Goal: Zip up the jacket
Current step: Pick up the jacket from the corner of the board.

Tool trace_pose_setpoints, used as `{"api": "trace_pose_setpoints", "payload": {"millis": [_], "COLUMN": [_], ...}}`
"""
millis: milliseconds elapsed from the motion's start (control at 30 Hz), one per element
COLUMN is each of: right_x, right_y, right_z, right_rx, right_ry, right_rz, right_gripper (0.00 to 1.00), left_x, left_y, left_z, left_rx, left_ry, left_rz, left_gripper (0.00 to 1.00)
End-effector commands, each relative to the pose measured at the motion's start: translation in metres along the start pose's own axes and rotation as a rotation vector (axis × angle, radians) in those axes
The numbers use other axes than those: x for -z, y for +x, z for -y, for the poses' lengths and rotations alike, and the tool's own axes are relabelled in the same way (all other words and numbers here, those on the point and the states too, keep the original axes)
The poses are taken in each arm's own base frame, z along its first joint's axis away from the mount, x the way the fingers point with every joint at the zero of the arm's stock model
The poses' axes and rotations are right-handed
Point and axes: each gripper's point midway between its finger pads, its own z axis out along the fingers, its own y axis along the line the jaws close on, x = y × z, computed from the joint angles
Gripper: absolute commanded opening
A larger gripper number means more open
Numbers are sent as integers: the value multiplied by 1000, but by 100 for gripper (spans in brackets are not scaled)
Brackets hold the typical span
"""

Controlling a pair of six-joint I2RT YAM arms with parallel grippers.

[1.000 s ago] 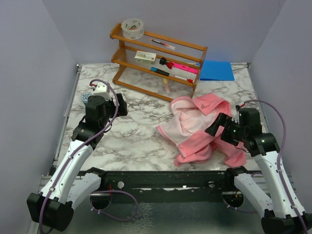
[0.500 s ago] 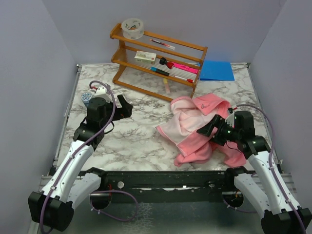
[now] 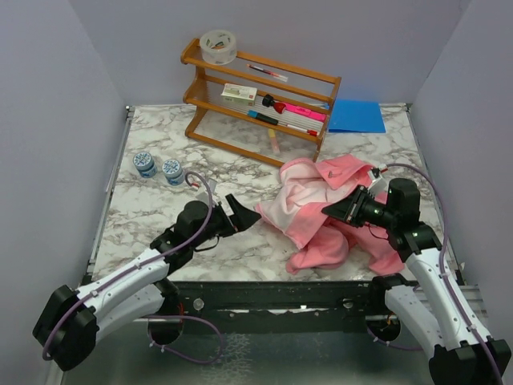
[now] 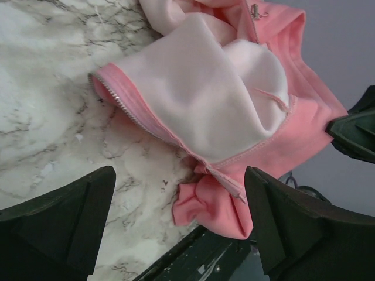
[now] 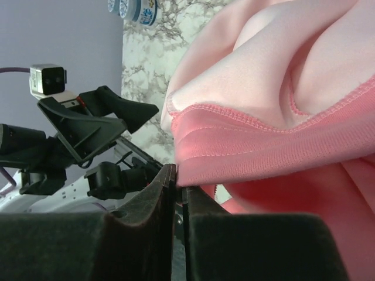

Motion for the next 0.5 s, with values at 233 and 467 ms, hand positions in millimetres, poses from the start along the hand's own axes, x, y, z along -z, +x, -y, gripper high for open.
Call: {"api": "trace_pose_setpoints", "payload": {"millis": [233, 467], "right_x": [4, 5], "right_y": [12, 14], "right_z": [-1, 2], "right_rx": [6, 6], "right_ry": [-24, -10], "right_rz": [-37, -39], "right_gripper": [5, 1], "left_x": [-29, -51], "left_y": [20, 36], "left_z": [40, 33], "left_rx": [163, 194], "left_ry": [148, 111], "left_rz": [71, 44], "left_gripper": [99, 99]}}
